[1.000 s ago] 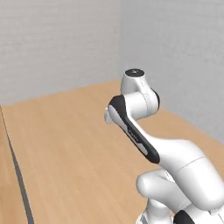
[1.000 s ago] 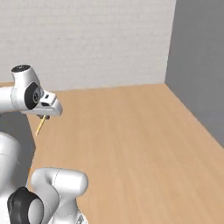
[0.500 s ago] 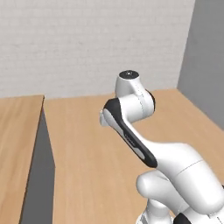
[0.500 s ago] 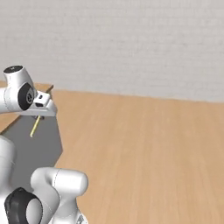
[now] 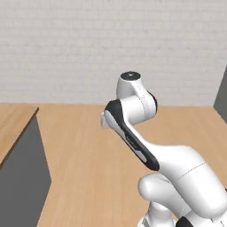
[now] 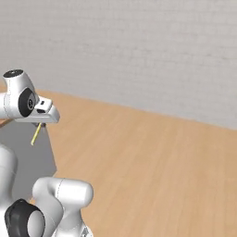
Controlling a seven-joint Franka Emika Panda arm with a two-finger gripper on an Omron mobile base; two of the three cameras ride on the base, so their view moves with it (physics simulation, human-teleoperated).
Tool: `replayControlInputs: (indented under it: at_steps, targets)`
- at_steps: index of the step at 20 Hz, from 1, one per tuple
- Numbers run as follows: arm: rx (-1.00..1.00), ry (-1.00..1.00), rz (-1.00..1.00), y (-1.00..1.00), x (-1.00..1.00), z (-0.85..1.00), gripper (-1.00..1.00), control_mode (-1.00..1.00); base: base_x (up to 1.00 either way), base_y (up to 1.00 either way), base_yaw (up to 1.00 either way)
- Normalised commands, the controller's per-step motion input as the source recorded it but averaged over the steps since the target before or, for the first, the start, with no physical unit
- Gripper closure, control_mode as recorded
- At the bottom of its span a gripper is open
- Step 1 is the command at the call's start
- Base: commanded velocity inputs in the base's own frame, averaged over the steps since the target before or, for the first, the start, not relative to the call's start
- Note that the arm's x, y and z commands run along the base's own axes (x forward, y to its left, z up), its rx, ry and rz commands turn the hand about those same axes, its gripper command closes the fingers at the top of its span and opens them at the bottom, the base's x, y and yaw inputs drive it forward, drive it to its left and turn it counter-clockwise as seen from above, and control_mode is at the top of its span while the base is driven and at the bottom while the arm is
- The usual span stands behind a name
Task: Take a straw from the drawer in front and place it inside the glass cup on the dining counter.
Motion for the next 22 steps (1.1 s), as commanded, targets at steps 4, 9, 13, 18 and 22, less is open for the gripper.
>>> replayControlInputs:
  at_steps: [4, 9, 13, 18, 22]
  targets:
    - [0.00, 0.00, 0.00, 0.00, 0.00, 0.00, 1.00, 1.00, 1.00, -0.94, 0.36]
    - [0.00, 0.00, 0.00, 0.00, 0.00, 0.00, 1.00, 1.00, 1.00, -0.86, 0.43]
    - [0.00, 0.00, 0.00, 0.00, 0.00, 0.00, 1.00, 1.00, 1.00, -0.66, 0.52]
    - [0.00, 0.00, 0.00, 0.00, 0.00, 0.00, 1.00, 1.00, 1.00, -0.66, 0.54]
    - [0.00, 0.00, 0.00, 0.00, 0.00, 0.00, 1.00, 1.00, 1.00, -0.68, 0.53]
